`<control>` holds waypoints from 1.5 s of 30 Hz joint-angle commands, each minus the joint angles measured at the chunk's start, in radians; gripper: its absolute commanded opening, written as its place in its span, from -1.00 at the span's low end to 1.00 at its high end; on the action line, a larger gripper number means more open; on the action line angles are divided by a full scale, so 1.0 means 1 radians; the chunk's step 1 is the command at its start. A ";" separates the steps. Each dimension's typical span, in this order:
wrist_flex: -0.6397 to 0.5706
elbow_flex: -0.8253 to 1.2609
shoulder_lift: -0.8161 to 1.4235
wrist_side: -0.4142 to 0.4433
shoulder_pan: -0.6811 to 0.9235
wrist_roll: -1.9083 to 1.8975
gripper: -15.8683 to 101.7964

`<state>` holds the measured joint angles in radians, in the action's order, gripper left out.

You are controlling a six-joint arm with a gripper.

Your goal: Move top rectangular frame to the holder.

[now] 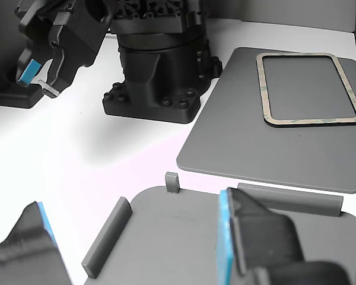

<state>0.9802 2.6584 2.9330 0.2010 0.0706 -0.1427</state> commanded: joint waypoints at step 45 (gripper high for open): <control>0.209 -0.701 -0.640 0.044 0.629 0.198 0.97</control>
<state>1.1812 2.0172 2.3301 0.2408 0.5798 0.0537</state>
